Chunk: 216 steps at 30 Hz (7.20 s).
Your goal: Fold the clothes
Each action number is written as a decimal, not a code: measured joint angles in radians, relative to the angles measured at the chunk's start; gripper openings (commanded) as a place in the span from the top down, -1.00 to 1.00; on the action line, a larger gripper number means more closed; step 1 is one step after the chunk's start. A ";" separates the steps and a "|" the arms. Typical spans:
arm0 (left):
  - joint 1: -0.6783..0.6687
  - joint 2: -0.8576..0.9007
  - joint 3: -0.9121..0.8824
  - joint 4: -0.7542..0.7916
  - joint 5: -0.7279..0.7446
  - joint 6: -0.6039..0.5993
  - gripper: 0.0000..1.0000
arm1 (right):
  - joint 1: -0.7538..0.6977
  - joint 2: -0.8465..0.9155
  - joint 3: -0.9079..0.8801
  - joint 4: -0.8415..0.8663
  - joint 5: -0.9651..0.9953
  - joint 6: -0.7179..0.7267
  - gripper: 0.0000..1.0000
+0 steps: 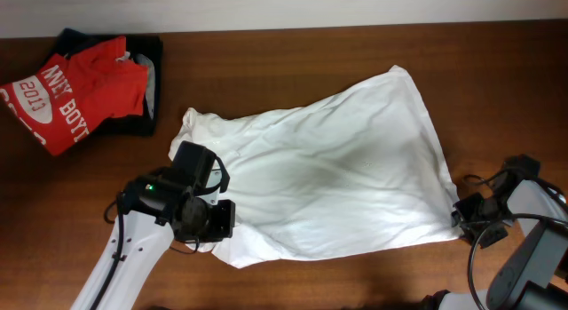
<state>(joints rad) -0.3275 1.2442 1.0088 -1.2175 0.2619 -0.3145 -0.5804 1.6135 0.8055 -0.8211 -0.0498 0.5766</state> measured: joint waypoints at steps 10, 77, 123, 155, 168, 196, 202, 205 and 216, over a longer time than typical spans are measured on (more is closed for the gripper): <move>-0.012 -0.025 0.011 -0.002 0.040 0.002 1.00 | 0.004 0.004 0.103 -0.204 0.008 0.000 0.92; 0.061 0.377 0.018 0.283 -0.130 -0.124 0.99 | 0.378 0.311 0.661 -0.196 -0.072 -0.189 0.79; 0.592 0.518 0.087 0.188 -0.274 -0.095 0.99 | 0.399 0.396 0.601 -0.238 -0.286 -0.507 -0.40; 0.592 0.508 0.106 0.169 -0.275 -0.089 0.99 | 0.463 0.407 0.914 -0.603 -0.277 -0.502 0.92; 0.592 0.500 0.110 0.162 -0.278 -0.089 1.00 | 0.528 0.390 0.476 -0.204 -0.139 -0.418 0.92; 0.166 0.336 0.137 0.149 -0.070 -0.022 1.00 | 0.489 0.220 0.377 -0.280 0.132 -0.159 0.83; 0.108 0.509 0.138 0.203 -0.040 -0.026 0.99 | 0.489 0.220 0.351 -0.234 0.135 -0.162 0.80; 0.108 0.596 0.138 0.205 -0.036 -0.026 0.99 | 0.489 0.220 0.351 -0.231 0.137 -0.162 0.81; 0.164 0.680 0.149 0.212 -0.049 -0.026 0.99 | 0.489 0.220 0.351 -0.220 0.159 -0.171 0.60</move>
<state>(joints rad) -0.1638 1.9244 1.1576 -1.0058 0.2127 -0.3408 -0.0910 1.8336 1.1568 -1.0412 0.1089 0.4061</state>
